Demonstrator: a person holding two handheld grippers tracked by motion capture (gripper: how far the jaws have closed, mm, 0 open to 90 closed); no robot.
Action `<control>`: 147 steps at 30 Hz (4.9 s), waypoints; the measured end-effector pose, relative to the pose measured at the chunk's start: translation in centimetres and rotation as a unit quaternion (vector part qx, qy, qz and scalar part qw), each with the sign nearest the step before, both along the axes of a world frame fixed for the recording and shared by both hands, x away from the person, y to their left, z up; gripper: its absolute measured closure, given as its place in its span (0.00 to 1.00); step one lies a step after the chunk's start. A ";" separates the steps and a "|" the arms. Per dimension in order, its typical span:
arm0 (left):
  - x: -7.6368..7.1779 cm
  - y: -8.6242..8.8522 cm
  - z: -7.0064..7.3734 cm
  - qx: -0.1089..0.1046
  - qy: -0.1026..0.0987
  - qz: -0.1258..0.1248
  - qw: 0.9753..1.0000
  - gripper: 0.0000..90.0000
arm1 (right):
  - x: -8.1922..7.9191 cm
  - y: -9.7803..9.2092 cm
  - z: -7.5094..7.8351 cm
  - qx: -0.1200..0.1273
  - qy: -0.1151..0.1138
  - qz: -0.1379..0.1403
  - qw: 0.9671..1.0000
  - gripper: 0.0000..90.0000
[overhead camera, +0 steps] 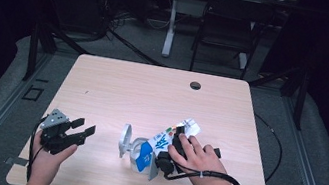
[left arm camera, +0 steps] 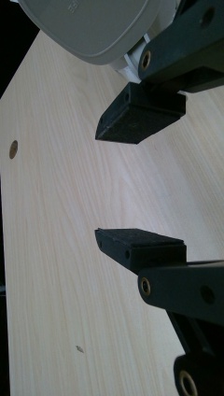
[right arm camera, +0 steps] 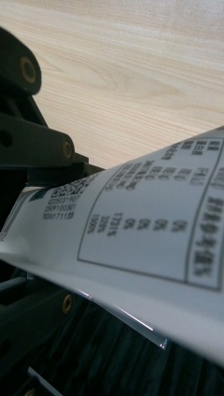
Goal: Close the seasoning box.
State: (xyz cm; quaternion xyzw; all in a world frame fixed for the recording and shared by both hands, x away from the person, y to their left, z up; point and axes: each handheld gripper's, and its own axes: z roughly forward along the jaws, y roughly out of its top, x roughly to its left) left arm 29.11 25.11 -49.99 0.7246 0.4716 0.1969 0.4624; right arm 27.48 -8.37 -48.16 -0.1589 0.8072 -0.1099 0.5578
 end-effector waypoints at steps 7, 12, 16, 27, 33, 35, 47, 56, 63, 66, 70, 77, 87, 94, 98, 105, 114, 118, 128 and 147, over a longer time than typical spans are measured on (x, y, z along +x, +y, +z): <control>0.1 -0.1 0.0 -0.001 -0.002 0.001 1.000 0.51 | 0.0 0.0 0.2 0.001 -0.005 -0.004 1.000 0.73; 0.0 -0.2 -0.1 0.000 -0.002 -0.001 1.000 0.51 | 0.0 0.0 0.3 -0.001 -0.007 -0.007 1.000 0.75; 0.0 -0.2 0.0 0.003 -0.001 -0.003 1.000 0.51 | 0.1 0.0 0.3 0.007 -0.005 -0.008 1.000 0.77; -0.1 -0.8 0.1 0.009 -0.005 -0.009 1.000 0.51 | 0.1 -0.1 0.2 0.016 -0.003 -0.014 1.000 0.81; -0.1 -1.0 0.1 0.008 -0.006 -0.012 1.000 0.51 | 0.1 0.0 0.3 0.017 -0.005 -0.015 1.000 0.83; -0.1 -1.0 0.1 0.008 -0.006 -0.011 1.000 0.51 | 0.2 0.0 0.3 0.016 -0.007 -0.013 1.000 0.83; -0.1 -1.0 0.0 0.011 -0.003 -0.011 1.000 0.51 | 0.2 0.2 0.4 0.017 -0.006 -0.018 1.000 0.86; -0.2 -1.1 0.0 0.012 -0.003 -0.013 1.000 0.51 | 0.3 -0.2 0.3 0.051 0.013 -0.035 0.998 0.88; -0.2 -1.1 -0.1 0.014 -0.004 -0.014 1.000 0.51 | 0.3 -0.6 0.4 0.085 0.028 -0.043 0.995 0.89; -0.2 -1.1 -0.1 0.013 -0.004 -0.012 1.000 0.51 | 0.3 -0.6 0.4 0.093 0.032 -0.044 0.994 0.90; -0.2 -1.1 -0.1 0.016 -0.003 -0.014 1.000 0.51 | 0.3 -0.6 0.4 0.094 0.031 -0.045 0.994 0.90; -0.3 -1.0 0.0 0.014 -0.006 -0.012 1.000 0.51 | 0.4 -0.6 0.9 0.132 0.053 -0.052 0.988 0.90; -0.3 -1.0 0.1 0.014 -0.006 -0.012 1.000 0.51 | 0.5 -1.2 0.7 0.191 0.105 -0.077 0.973 0.91; -0.3 -0.9 0.1 0.014 -0.006 -0.010 1.000 0.51 | 0.7 -1.7 0.2 0.244 0.146 -0.094 0.954 0.92; -0.3 -0.9 0.1 0.015 -0.006 -0.011 1.000 0.51 | 0.5 -2.0 0.0 0.263 0.165 -0.104 0.945 0.92; -0.3 -0.9 0.0 0.013 -0.005 -0.012 1.000 0.51 | 0.6 -2.4 -0.6 0.312 0.194 -0.114 0.923 0.93; -0.4 -1.2 0.2 0.013 -0.009 -0.017 1.000 0.51 | 0.4 -3.3 -1.3 0.384 0.224 -0.129 0.887 0.93; -0.5 -1.3 0.2 0.012 -0.009 -0.019 1.000 0.51 | 0.5 -4.2 -1.6 0.429 0.233 -0.142 0.861 0.94; -0.7 -1.8 0.2 0.017 -0.009 -0.028 0.999 0.55 | 1.3 -7.5 -2.3 0.559 0.242 -0.173 0.774 0.96; -0.9 -2.6 0.3 0.027 -0.012 -0.038 0.999 0.55 | 1.5 -10.1 -4.3 0.662 0.244 -0.198 0.680 0.99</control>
